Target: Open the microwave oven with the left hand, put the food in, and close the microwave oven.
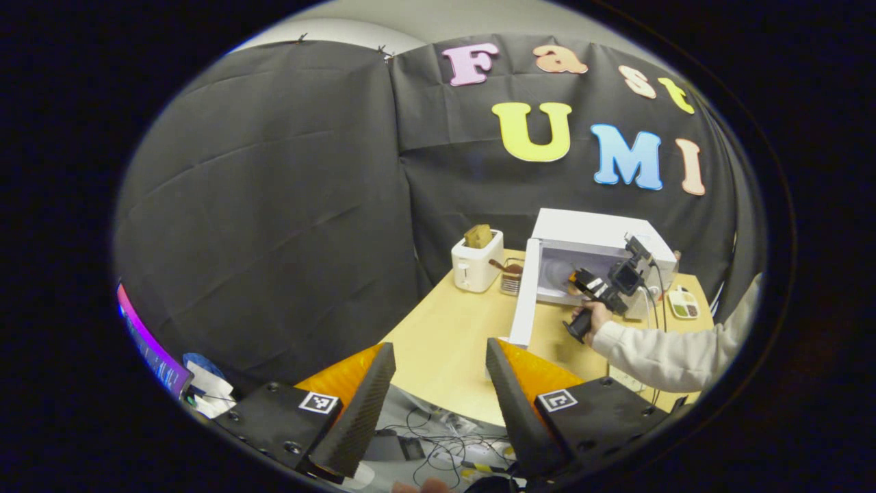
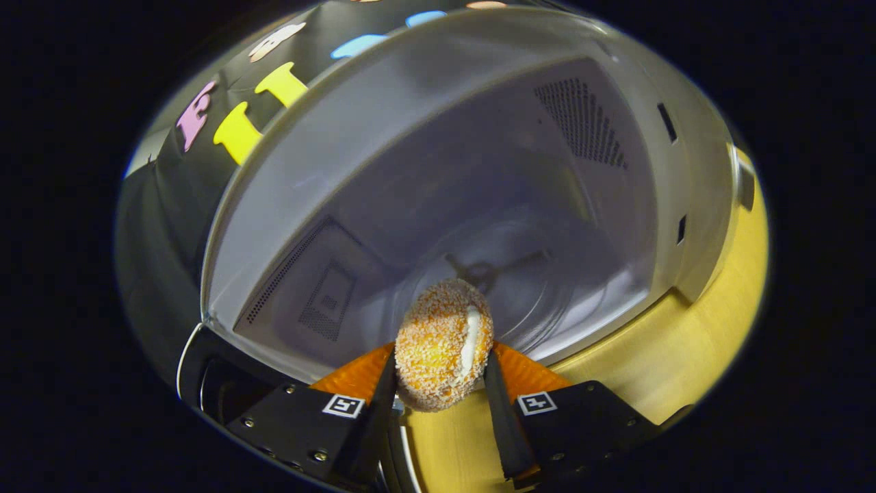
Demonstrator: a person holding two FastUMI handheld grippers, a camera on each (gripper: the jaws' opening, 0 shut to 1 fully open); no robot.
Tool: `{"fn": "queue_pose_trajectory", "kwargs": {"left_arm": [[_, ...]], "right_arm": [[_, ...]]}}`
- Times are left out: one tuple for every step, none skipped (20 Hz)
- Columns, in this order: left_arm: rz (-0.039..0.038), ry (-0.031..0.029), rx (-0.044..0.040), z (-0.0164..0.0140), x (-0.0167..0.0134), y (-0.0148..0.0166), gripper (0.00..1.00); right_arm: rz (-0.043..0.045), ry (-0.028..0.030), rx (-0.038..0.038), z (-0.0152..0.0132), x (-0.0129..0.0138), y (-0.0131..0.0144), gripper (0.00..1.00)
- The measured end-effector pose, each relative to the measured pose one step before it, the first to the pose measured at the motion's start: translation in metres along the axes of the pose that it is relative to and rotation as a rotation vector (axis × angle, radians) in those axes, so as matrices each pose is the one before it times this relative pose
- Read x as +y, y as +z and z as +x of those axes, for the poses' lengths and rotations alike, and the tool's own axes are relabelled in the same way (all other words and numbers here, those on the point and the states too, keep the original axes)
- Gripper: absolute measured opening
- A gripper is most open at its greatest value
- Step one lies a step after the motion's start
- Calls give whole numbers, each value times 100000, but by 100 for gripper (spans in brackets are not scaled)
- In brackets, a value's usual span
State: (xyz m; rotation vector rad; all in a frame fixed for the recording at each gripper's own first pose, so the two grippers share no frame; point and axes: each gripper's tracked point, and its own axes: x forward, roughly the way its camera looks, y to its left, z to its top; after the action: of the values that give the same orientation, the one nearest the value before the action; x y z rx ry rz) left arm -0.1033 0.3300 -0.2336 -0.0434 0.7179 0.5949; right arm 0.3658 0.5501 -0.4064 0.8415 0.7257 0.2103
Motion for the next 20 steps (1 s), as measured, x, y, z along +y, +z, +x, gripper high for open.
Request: {"fn": "queue_pose_trajectory", "kwargs": {"left_arm": [[880,102,453,82,118,-155,90],[1196,471,789,16,144,-341,90],[1055,493,799,-30,306,-118,90],[424,118,416,-310,466,-241,90],[-11,38,43,-120,289,41,90],[-266,231,536,22,116,-242,90],[-730,120,810,105,58,-257,90],[-1106,-117,600,215,-17,-296,91],[-994,-123,561,138,26,-129,90],[-416,203,401,4,185,-345,90],[-91,577,75,109,297,-44,90],[-266,239,186,41,147,-137,90],[-319,58,110,4,144,28,90],[-222,98,-60,145,25,-63,90],[-312,16,-35,-18,116,55,90],[-391,-147,-3,15,-169,-172,91],[-356,-207,49,86,-80,-29,90],[-308,-140,-10,53,-35,-289,90],[-385,-344,-117,40,-55,-20,90],[-373,-139,283,38,27,-232,90]], "right_arm": [[3991,4137,-2429,680,780,378,66],[703,-3788,-3678,697,-520,1123,70],[741,-1666,-3060,638,-206,773,70],[1033,-1220,-1097,381,-45,492,70],[827,1339,-2173,289,222,158,70],[-272,-631,-1141,161,-217,36,70],[-270,356,-1819,324,128,230,70],[-313,1196,-2467,340,42,307,70],[-130,1224,-2236,89,93,283,70],[-199,435,-1615,347,-38,188,73],[-454,177,-595,439,29,152,73],[-175,-659,-375,226,-175,59,73],[-1,-424,-371,93,-16,7,74],[40,-553,246,-73,-76,49,74],[-39,-186,1060,-236,28,-209,76],[-651,-272,1894,-336,-66,-328,76],[-1169,-99,1267,-285,-100,-249,77],[-865,-198,429,36,28,94,78],[-1203,-683,-1291,-24,12,305,78],[-998,-1932,-859,95,-288,321,79]]}}
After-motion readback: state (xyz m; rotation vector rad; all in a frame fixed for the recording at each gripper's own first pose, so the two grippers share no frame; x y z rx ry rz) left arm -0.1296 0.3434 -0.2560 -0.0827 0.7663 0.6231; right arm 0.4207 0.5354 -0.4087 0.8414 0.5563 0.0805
